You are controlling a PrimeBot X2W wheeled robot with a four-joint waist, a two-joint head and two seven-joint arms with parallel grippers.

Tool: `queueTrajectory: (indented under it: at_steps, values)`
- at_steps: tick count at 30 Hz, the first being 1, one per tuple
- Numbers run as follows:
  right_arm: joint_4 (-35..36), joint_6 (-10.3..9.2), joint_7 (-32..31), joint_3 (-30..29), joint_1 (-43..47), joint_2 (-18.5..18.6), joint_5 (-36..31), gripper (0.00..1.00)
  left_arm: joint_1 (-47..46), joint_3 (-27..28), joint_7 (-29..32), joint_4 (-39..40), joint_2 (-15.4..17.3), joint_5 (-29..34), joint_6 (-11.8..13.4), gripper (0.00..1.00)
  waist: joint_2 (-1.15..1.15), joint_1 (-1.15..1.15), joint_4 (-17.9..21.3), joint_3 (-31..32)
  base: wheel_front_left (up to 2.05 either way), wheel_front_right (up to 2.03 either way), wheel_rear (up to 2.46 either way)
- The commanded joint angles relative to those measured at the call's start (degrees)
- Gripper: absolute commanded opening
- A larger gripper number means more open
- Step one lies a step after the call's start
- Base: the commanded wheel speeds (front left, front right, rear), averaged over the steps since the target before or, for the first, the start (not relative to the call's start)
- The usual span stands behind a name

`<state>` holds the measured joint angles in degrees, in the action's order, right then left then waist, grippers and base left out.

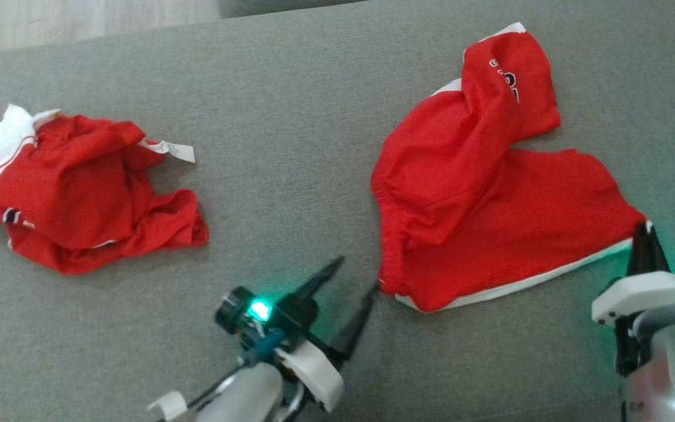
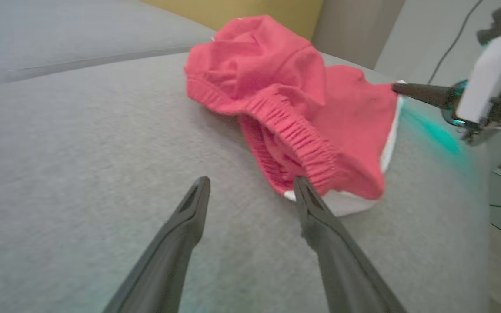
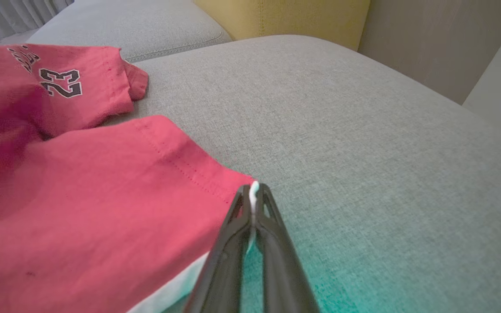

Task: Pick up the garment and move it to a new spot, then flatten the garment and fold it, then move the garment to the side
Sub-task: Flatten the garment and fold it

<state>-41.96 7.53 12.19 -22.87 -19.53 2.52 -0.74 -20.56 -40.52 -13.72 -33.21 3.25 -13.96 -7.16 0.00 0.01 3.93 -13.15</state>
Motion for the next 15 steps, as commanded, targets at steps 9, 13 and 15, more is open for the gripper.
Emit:
queueTrajectory:
  at_steps: [9, 13, 15]
  values:
    - [0.25, -0.04, 1.32, 3.64, -3.03, 0.36, 0.84, 0.0, -6.18, -7.7, -1.11, -2.22, 1.15, -3.91, -0.32, 1.0, 0.0, -0.01, 1.34, -0.98, 0.0, 0.0, 0.0]
    - [-0.3, -0.04, 1.47, 3.4, -3.31, 0.36, 0.82, 0.0, -7.5, -9.83, -1.23, -2.59, 2.34, -4.47, -0.32, 1.0, 0.0, -0.01, 1.27, -0.87, 0.0, 0.0, 0.0]
    - [-0.62, -0.04, 1.54, 3.31, -3.39, 0.36, 0.86, 0.0, -7.75, -9.39, -1.25, -2.52, 2.67, -4.37, -0.3, 1.0, 0.0, -0.01, 1.22, -0.7, 0.0, 0.0, 0.0]
